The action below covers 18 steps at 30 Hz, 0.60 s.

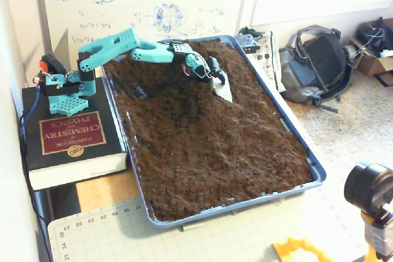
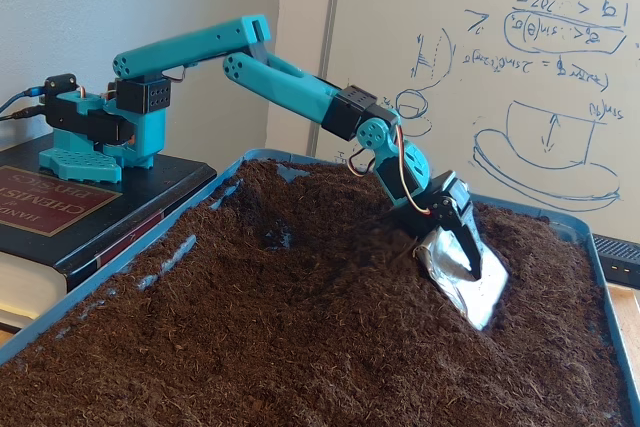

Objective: Build a berm.

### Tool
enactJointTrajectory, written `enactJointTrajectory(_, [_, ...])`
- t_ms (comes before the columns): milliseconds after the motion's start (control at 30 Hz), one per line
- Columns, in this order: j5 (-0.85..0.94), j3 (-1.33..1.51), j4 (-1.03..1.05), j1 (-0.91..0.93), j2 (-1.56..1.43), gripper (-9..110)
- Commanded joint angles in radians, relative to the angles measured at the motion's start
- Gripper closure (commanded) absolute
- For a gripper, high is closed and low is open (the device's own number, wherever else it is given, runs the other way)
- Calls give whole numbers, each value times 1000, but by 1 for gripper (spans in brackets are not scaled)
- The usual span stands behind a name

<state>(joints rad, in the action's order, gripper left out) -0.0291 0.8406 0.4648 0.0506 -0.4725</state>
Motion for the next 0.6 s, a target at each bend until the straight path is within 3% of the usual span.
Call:
enactJointTrajectory(0, [67,137,14,20,-91,101])
enactJointTrajectory(567, [101,549,15,15,-367,101])
